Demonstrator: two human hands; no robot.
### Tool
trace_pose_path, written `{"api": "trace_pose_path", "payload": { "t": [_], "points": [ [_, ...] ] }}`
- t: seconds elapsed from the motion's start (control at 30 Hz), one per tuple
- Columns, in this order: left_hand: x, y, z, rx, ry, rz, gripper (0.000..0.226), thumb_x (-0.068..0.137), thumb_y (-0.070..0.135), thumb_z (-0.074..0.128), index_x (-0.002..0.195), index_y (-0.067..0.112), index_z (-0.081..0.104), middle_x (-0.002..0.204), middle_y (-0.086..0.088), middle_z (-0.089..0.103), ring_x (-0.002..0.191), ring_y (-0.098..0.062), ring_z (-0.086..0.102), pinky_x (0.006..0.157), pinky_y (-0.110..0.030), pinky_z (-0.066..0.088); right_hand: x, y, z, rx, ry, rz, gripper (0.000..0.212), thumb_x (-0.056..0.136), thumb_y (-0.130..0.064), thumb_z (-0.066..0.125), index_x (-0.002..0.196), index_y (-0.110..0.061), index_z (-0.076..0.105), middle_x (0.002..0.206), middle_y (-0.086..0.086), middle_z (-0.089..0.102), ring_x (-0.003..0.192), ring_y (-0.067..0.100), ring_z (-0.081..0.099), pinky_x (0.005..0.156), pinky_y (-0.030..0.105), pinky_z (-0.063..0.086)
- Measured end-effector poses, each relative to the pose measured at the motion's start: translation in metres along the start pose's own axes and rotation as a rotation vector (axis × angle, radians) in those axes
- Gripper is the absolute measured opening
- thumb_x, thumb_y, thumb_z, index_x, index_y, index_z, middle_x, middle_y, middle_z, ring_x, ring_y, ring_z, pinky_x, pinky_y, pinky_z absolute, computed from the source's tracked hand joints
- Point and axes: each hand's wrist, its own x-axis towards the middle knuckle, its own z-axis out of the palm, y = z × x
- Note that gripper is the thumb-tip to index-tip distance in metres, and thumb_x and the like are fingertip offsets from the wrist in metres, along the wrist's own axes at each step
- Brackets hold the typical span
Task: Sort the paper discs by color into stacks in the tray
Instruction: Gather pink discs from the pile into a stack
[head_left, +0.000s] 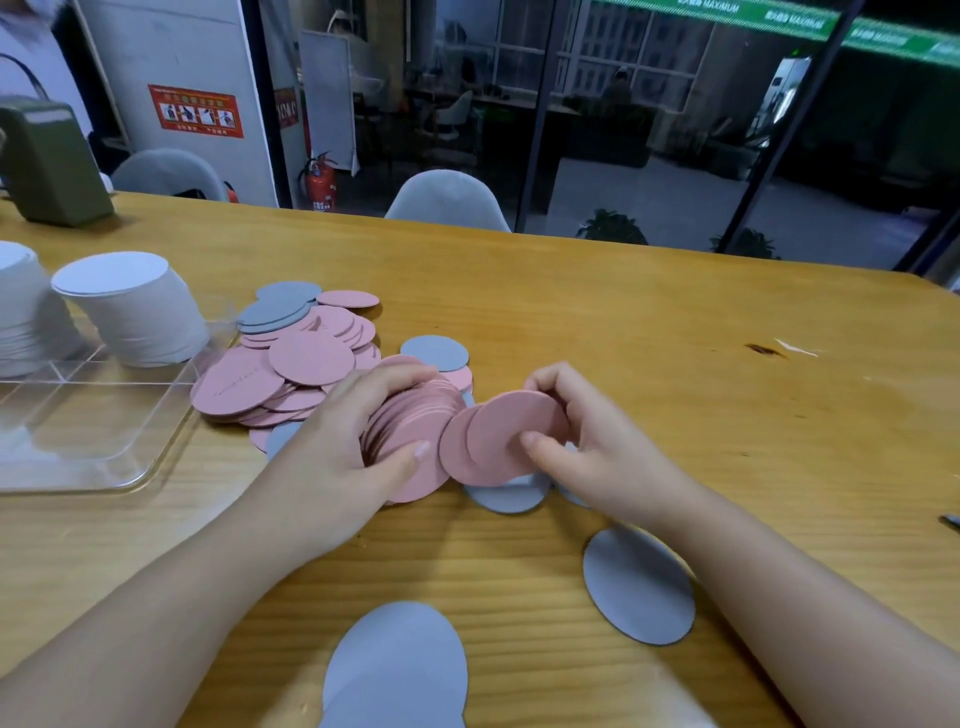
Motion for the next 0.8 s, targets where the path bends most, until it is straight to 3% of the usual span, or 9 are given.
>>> {"api": "trace_pose_path", "payload": {
  "t": [0.13, 0.23, 0.4, 0.5, 0.6, 0.7, 0.8],
  "points": [
    [-0.002, 0.0, -0.001, 0.022, -0.101, -0.011, 0.061, 0.073, 0.042, 0.063, 0.122, 0.064, 0.032, 0.134, 0.035, 0.035, 0.123, 0.022, 0.029, 0.093, 0.006, 0.02, 0.001, 0.005, 0.013, -0.037, 0.062, -0.009, 0.018, 0.079, -0.018, 0.056, 0.087, -0.029, 0.045, 0.079, -0.02, 0.051, 0.072, 0.003, 0.048, 0.07, 0.024, 0.043],
    [-0.002, 0.001, 0.0, 0.071, -0.151, -0.01, 0.07, 0.076, 0.046, 0.064, 0.12, 0.075, 0.017, 0.128, 0.046, 0.026, 0.12, 0.03, 0.021, 0.09, 0.008, 0.018, 0.002, 0.004, 0.025, -0.062, 0.087, -0.019, 0.02, 0.081, -0.027, 0.058, 0.093, -0.034, 0.043, 0.102, -0.009, 0.056, 0.095, 0.009, 0.055, 0.087, 0.031, 0.047],
    [-0.002, -0.002, 0.005, 0.175, -0.099, -0.05, 0.081, 0.076, 0.053, 0.054, 0.134, 0.052, -0.002, 0.13, 0.029, 0.013, 0.114, 0.037, 0.003, 0.088, 0.011, 0.011, 0.004, 0.003, 0.036, 0.078, -0.012, 0.045, 0.036, 0.089, -0.016, 0.055, 0.114, -0.031, 0.034, 0.129, -0.016, 0.046, 0.123, 0.002, 0.047, 0.104, 0.037, 0.041],
    [-0.002, 0.0, 0.007, 0.132, -0.081, -0.141, 0.094, 0.066, 0.06, 0.046, 0.142, 0.041, -0.006, 0.141, 0.019, 0.017, 0.127, 0.02, 0.016, 0.1, -0.004, 0.015, 0.004, 0.0, 0.035, 0.022, -0.087, 0.078, 0.063, 0.09, -0.014, 0.054, 0.143, -0.02, 0.019, 0.144, -0.013, 0.032, 0.136, -0.001, 0.031, 0.114, 0.033, 0.029],
    [-0.004, 0.004, 0.005, 0.187, -0.029, -0.14, 0.097, 0.057, 0.064, 0.039, 0.144, 0.036, 0.007, 0.136, 0.015, 0.026, 0.131, -0.002, 0.023, 0.108, -0.025, 0.021, 0.005, -0.004, 0.035, -0.048, -0.123, 0.12, 0.074, 0.091, -0.013, 0.055, 0.149, -0.019, 0.008, 0.152, -0.009, 0.021, 0.14, -0.001, 0.02, 0.117, 0.029, 0.021],
    [-0.002, 0.007, 0.0, 0.223, -0.044, -0.167, 0.086, 0.057, 0.064, 0.038, 0.138, 0.04, 0.025, 0.131, 0.02, 0.037, 0.129, -0.008, 0.031, 0.112, -0.037, 0.025, 0.007, -0.011, 0.034, -0.091, -0.145, 0.16, 0.076, 0.092, -0.01, 0.053, 0.149, -0.018, 0.005, 0.155, -0.006, 0.019, 0.139, 0.001, 0.02, 0.115, 0.022, 0.019],
    [-0.01, 0.014, 0.001, 0.143, -0.117, -0.174, 0.077, 0.065, 0.056, 0.04, 0.138, 0.046, 0.017, 0.141, 0.021, 0.03, 0.135, -0.007, 0.025, 0.115, -0.038, 0.02, 0.006, -0.017, 0.037, -0.08, -0.202, 0.173, 0.076, 0.091, -0.002, 0.049, 0.149, -0.016, 0.003, 0.15, -0.01, 0.019, 0.138, 0.0, 0.018, 0.112, 0.014, 0.017]
  ]
}}
